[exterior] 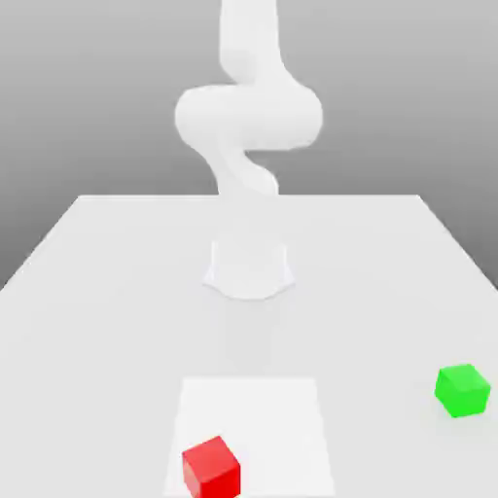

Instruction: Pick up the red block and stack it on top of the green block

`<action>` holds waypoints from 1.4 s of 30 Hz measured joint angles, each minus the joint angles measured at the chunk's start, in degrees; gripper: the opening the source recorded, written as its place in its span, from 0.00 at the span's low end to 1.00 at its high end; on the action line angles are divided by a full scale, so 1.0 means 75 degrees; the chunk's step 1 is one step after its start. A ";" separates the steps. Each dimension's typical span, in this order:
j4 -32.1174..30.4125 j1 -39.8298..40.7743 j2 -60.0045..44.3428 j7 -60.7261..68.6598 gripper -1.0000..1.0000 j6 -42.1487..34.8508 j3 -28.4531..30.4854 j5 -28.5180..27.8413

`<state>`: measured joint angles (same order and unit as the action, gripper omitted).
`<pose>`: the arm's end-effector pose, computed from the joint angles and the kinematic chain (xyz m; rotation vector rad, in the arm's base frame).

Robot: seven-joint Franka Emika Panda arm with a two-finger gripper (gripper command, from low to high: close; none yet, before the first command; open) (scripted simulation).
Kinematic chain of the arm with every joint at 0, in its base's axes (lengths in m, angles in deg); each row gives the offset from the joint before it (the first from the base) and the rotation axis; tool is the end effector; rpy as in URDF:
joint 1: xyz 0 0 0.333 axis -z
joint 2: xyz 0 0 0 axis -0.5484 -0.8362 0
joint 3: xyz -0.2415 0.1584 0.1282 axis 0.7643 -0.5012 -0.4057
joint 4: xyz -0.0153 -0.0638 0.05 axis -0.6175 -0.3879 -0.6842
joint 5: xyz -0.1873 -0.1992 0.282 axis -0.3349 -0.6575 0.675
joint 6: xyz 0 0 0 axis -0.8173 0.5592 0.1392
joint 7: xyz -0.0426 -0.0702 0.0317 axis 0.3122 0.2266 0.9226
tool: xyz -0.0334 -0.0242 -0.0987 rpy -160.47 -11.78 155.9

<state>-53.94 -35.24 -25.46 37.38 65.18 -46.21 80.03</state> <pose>0.3804 -0.0066 0.6756 -2.5046 0.9758 -0.9338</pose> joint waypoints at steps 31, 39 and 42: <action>-0.0691 -0.0552 -0.8460 0.5501 0.00 0.3517 0.0974 0.1284; -0.0712 -0.0596 -0.8339 0.5470 0.00 0.3405 0.1028 0.1233; -0.0842 -0.0753 -0.7588 0.5196 0.00 0.2795 0.1260 0.0861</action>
<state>-60.25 -40.89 -82.37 76.35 86.14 -36.76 86.49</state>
